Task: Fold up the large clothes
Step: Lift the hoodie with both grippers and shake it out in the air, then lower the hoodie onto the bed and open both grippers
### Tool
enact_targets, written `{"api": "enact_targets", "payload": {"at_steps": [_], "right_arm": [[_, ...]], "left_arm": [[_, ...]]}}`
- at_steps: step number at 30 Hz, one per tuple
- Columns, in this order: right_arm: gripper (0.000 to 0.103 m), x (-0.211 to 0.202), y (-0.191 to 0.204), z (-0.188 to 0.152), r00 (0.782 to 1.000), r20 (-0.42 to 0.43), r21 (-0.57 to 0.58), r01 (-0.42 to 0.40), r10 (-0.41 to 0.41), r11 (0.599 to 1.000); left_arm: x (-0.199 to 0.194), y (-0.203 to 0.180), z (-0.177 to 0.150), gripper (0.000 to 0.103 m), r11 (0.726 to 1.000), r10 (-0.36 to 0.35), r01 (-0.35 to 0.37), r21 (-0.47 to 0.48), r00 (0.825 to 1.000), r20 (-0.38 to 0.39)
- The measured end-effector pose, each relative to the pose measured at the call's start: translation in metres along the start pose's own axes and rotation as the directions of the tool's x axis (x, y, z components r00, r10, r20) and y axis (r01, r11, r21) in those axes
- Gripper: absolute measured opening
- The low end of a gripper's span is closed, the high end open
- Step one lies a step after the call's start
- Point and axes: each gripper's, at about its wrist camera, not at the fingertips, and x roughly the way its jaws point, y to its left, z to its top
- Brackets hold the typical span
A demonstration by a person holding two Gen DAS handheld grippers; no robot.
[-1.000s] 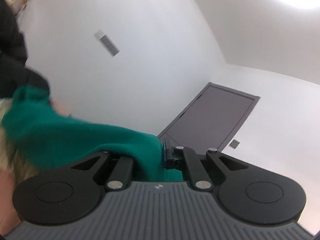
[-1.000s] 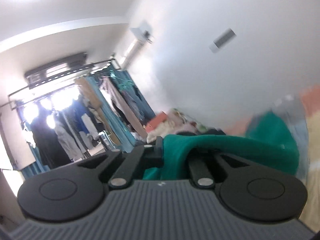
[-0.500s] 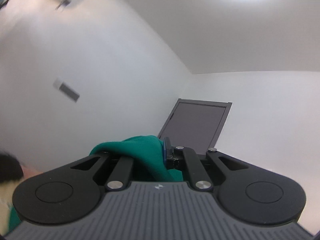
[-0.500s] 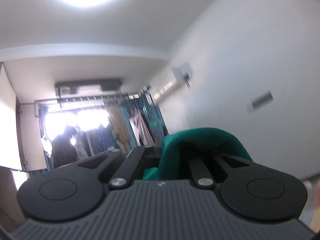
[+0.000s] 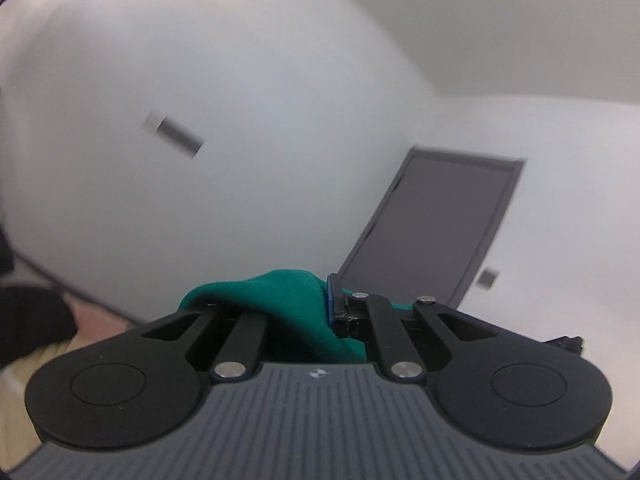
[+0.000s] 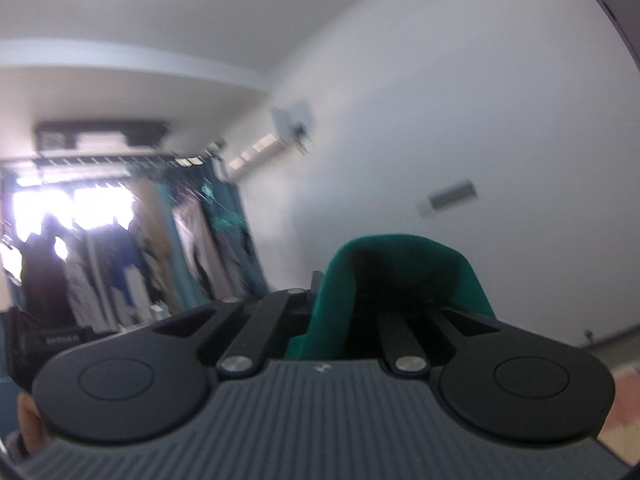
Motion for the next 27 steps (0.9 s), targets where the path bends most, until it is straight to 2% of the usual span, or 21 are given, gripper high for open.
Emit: {"api": "enact_targets", "payload": {"at_steps": [3,6,10,14,17,20,23,24,27], "right_arm": [[0.007,0.023,-0.033,-0.043,0.999,-0.027,0.025,0.045,-0.044,0.999],[0.007,0.059,-0.07,-0.086,0.992,-0.063,0.027,0.107,-0.106,0.994],[0.007,0.12,-0.128,-0.141,0.984,-0.087,0.064,0.161,-0.155,0.985],[0.007,0.176,-0.177,-0.193,0.97,-0.117,0.063,0.221,-0.213,0.973],[0.007,0.216,-0.215,-0.24,0.949,-0.196,0.062,0.265,-0.249,0.962],[0.007,0.244,-0.253,-0.287,0.911,-0.296,0.077,0.321,-0.286,0.944],[0.009,0.255,-0.27,-0.318,0.881,-0.363,0.069,0.351,-0.304,0.934],[0.009,0.259,-0.273,-0.324,0.871,-0.385,0.073,0.359,-0.305,0.931],[0.009,0.267,-0.278,-0.345,0.821,-0.472,0.054,0.392,-0.323,0.918]], "left_arm": [[0.041,0.045,-0.033,0.009,0.998,0.061,-0.06,0.013,0.997,-0.041],[0.095,0.102,-0.061,0.009,0.993,0.113,-0.114,-0.013,0.99,-0.079],[0.167,0.18,-0.083,0.009,0.985,0.114,-0.126,-0.118,0.988,-0.102],[0.23,0.246,-0.11,0.009,0.973,0.158,-0.184,-0.142,0.972,-0.173],[0.273,0.29,-0.138,0.009,0.965,0.198,-0.234,-0.118,0.946,-0.256],[0.307,0.331,-0.164,0.009,0.955,0.212,-0.268,-0.124,0.916,-0.34],[0.327,0.355,-0.177,0.009,0.947,0.24,-0.302,-0.112,0.893,-0.38],[0.333,0.362,-0.182,0.009,0.942,0.256,-0.32,-0.101,0.881,-0.398],[0.344,0.376,-0.196,0.009,0.927,0.283,-0.36,-0.102,0.854,-0.437]]}}
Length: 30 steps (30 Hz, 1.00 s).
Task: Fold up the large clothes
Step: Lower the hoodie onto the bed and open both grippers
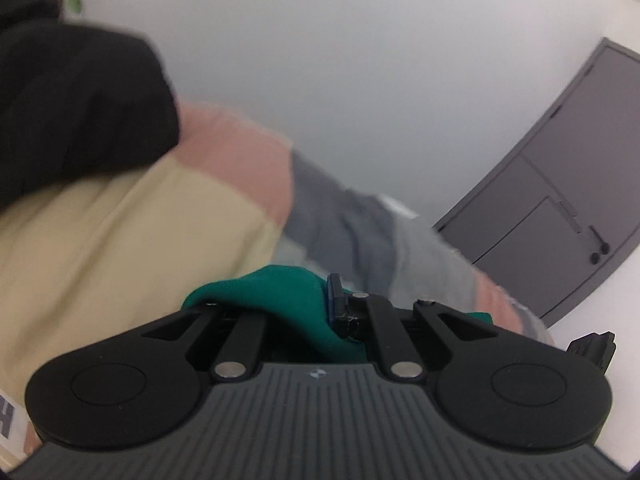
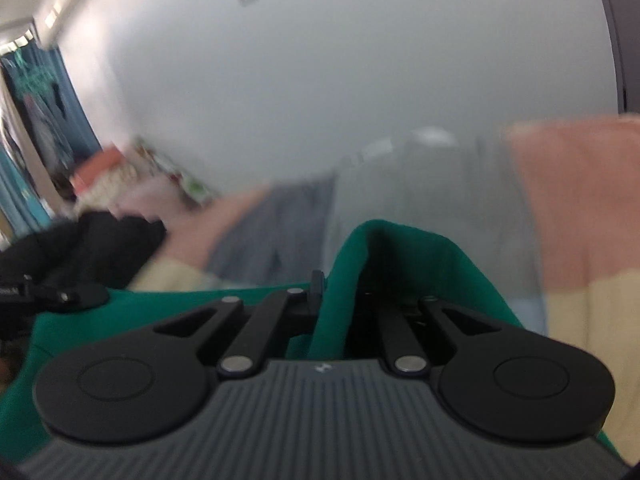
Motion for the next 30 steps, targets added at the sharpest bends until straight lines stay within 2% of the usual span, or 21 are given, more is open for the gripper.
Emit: {"api": "enact_targets", "payload": {"at_steps": [4,5,7,8,9,10,12,14,16,17,20,21,22,23,27,30], "right_arm": [[0.009,0.002,0.002,-0.004,1.0,-0.028,0.03,0.002,-0.001,1.0],[0.009,-0.002,0.004,-0.004,1.0,-0.024,0.03,0.0,0.001,1.0],[0.014,-0.011,0.007,-0.002,1.0,-0.016,0.026,0.007,-0.007,1.0],[0.017,-0.014,0.008,0.002,1.0,-0.016,0.025,0.02,-0.02,0.999],[0.026,-0.021,0.012,0.002,0.999,-0.02,0.024,0.032,-0.032,0.999],[0.043,-0.024,0.011,0.004,0.999,-0.021,0.027,0.033,-0.033,0.999],[0.055,-0.039,0.015,0.01,1.0,-0.017,0.031,-0.003,0.004,0.999],[0.055,-0.062,0.026,0.01,0.999,0.002,0.01,-0.041,0.041,0.999],[0.055,-0.106,0.045,0.004,0.999,0.031,-0.035,-0.029,0.03,0.999],[0.055,-0.106,0.045,0.004,0.999,0.031,-0.035,-0.029,0.03,0.999],[0.055,-0.149,0.062,0.0,0.998,0.047,-0.02,-0.033,0.034,0.999],[0.055,-0.165,0.068,-0.002,0.998,0.053,-0.022,-0.042,0.043,0.999],[0.055,-0.2,0.083,-0.007,0.996,0.071,-0.051,-0.049,0.053,0.997],[0.055,-0.2,0.083,-0.007,0.996,0.071,-0.051,-0.049,0.053,0.997],[0.055,-0.26,0.108,-0.026,0.995,0.076,-0.117,-0.056,0.066,0.992],[0.055,-0.299,0.119,-0.043,0.995,0.079,-0.136,-0.05,0.061,0.989]], "left_arm": [[0.001,0.005,-0.004,0.009,1.0,0.013,-0.013,-0.02,1.0,-0.005],[-0.002,0.005,-0.003,0.013,1.0,0.003,-0.003,-0.025,1.0,-0.002],[-0.013,-0.001,-0.002,0.03,1.0,-0.011,0.011,-0.029,1.0,0.003],[-0.02,-0.004,0.0,0.049,0.999,-0.011,0.012,-0.033,1.0,0.008],[-0.03,-0.009,0.0,0.059,0.999,-0.017,0.017,-0.03,1.0,0.021],[-0.041,-0.014,-0.001,0.059,1.0,-0.019,0.02,-0.021,0.999,0.037],[-0.068,-0.027,-0.004,0.059,1.0,-0.013,0.012,0.008,0.998,0.061],[-0.095,-0.038,-0.008,0.06,1.0,-0.003,0.001,0.023,0.998,0.069],[-0.124,-0.049,-0.014,0.06,1.0,0.008,-0.01,0.028,0.997,0.079],[-0.14,-0.054,-0.019,0.059,0.999,0.011,-0.014,0.03,0.996,0.087],[-0.189,-0.073,-0.038,0.059,0.999,0.013,-0.016,0.032,0.994,0.107],[-0.206,-0.08,-0.047,0.059,0.999,0.014,-0.017,0.03,0.993,0.114],[-0.219,-0.086,-0.055,0.059,1.0,0.012,-0.015,0.027,0.993,0.119],[-0.234,-0.092,-0.065,0.059,1.0,0.008,-0.011,0.025,0.992,0.123],[-0.283,-0.12,-0.105,0.059,0.999,-0.006,-0.001,0.051,0.99,0.144],[-0.313,-0.14,-0.141,0.06,0.995,0.005,-0.019,0.095,0.989,0.145]]}}
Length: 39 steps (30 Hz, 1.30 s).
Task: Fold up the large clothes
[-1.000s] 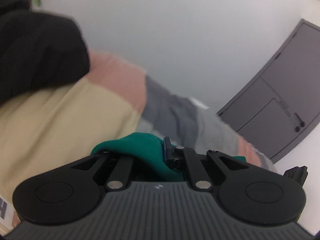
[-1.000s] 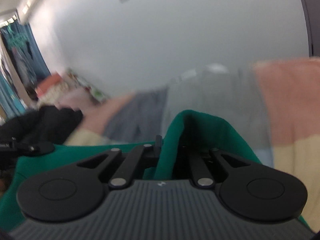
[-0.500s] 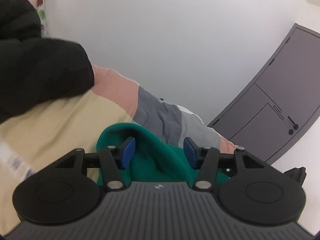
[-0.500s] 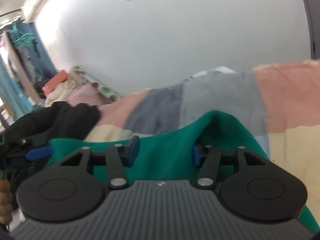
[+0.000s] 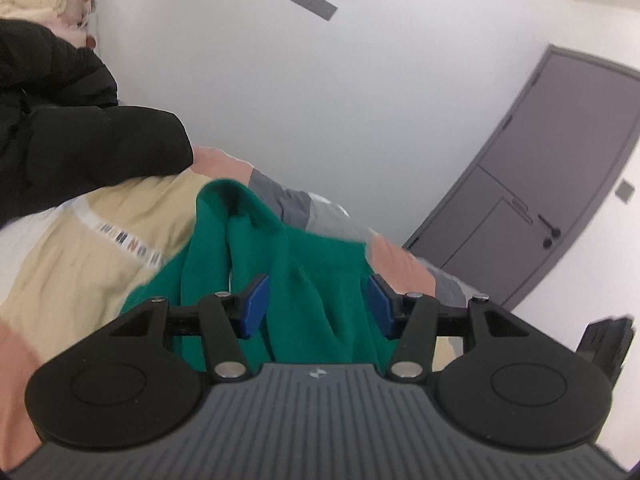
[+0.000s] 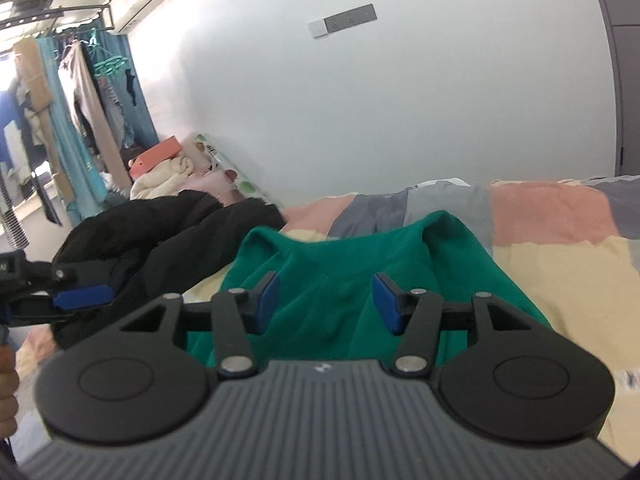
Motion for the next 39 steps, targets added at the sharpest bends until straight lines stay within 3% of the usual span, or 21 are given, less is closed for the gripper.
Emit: {"api": "enact_targets", "payload": {"at_steps": [5,12,18,19,20,22,28,29,31,34,36,39], "right_arm": [[0.055,-0.043,0.017,-0.03,1.0,-0.023,-0.017,0.006,-0.007,1.0],[0.055,-0.082,0.015,-0.082,0.997,-0.049,-0.032,0.053,-0.055,0.998],[0.055,-0.088,0.007,-0.095,0.989,-0.08,0.032,0.123,-0.12,0.992],[0.057,-0.083,-0.001,-0.099,0.98,-0.105,0.053,0.175,-0.168,0.983],[0.06,-0.083,-0.001,-0.099,0.98,-0.105,0.053,0.175,-0.168,0.983],[0.079,-0.073,-0.007,-0.108,0.964,-0.138,0.064,0.237,-0.226,0.969],[0.08,-0.065,-0.032,-0.113,0.932,-0.158,0.141,0.349,-0.327,0.927],[0.08,-0.065,-0.037,-0.112,0.936,-0.152,0.176,0.341,-0.317,0.923],[0.079,-0.063,-0.045,-0.112,0.965,-0.139,0.24,0.252,-0.224,0.938],[0.064,-0.051,-0.039,-0.119,0.984,-0.162,0.279,0.118,-0.074,0.953],[0.061,-0.039,-0.032,-0.126,0.98,-0.201,0.283,0.052,0.006,0.958],[0.061,-0.014,-0.021,-0.139,0.949,-0.314,0.235,0.088,-0.01,0.968]], "left_arm": [[-0.031,-0.021,-0.05,0.06,1.0,0.016,-0.015,0.027,1.0,-0.008],[-0.046,-0.026,-0.112,0.06,0.995,0.051,-0.049,0.081,0.999,-0.014],[-0.033,-0.02,-0.131,0.06,0.989,0.086,-0.073,0.129,0.992,-0.092],[-0.03,-0.019,-0.133,0.06,0.989,0.084,-0.07,0.133,0.991,-0.101],[-0.026,-0.017,-0.134,0.06,0.989,0.082,-0.067,0.133,0.99,-0.111],[-0.016,-0.011,-0.14,0.061,0.989,0.092,-0.074,0.127,0.986,-0.142],[0.007,0.0,-0.158,0.061,0.993,0.077,-0.053,0.105,0.968,-0.239],[0.01,-0.001,-0.159,0.062,0.993,0.077,-0.051,0.11,0.966,-0.246],[0.016,-0.004,-0.164,0.062,0.989,0.102,-0.07,0.131,0.961,-0.256],[0.026,-0.007,-0.171,0.061,0.98,0.155,-0.114,0.165,0.951,-0.266],[0.032,-0.008,-0.175,0.049,0.969,0.204,-0.154,0.194,0.941,-0.271],[0.038,-0.007,-0.178,0.025,0.951,0.269,-0.213,0.225,0.928,-0.259]]}}
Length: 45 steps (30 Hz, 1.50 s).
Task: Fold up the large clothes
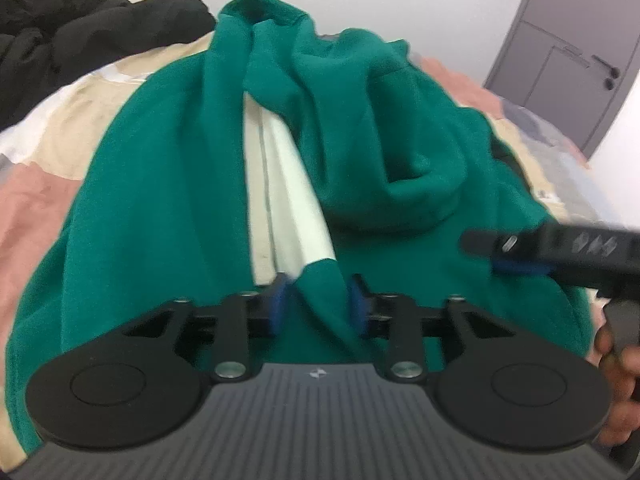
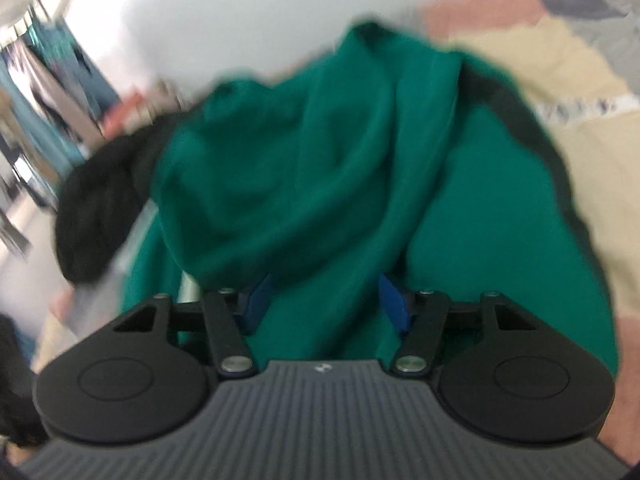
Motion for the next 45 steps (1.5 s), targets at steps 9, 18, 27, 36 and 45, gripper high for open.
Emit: {"api": "enact_targets", "payload": {"at_steps": [9,18,27,36,45], "right_arm": [[0.008,-0.005,0.013,0.012,0.994,0.075,-0.037,-0.077,0.08,0.996],[0.007,-0.073,-0.02,0.079,0.954,0.298,0.012,-0.027,0.022,1.0],[0.007,-0.066,-0.076,0.175,0.896,0.398,0.074,0.185,-0.199,0.98],[0.007,-0.001,-0.156,0.214,0.799,0.422,0.095,0.432,-0.429,0.897],[0.007,0.051,-0.215,0.188,0.781,0.396,0.179,0.45,-0.482,0.875]], "left_arm": [[-0.045,0.05,0.021,0.006,0.982,-0.044,0.069,-0.177,0.989,0.138],[-0.095,0.133,0.079,0.005,0.942,0.08,0.03,-0.335,0.948,0.309],[-0.059,0.215,0.145,0.005,0.89,0.376,-0.241,-0.387,0.868,0.324],[0.022,0.302,0.141,0.005,0.814,0.473,-0.347,-0.465,0.861,0.185],[0.055,0.307,0.142,0.006,0.829,0.472,-0.384,-0.407,0.87,0.14]]}}
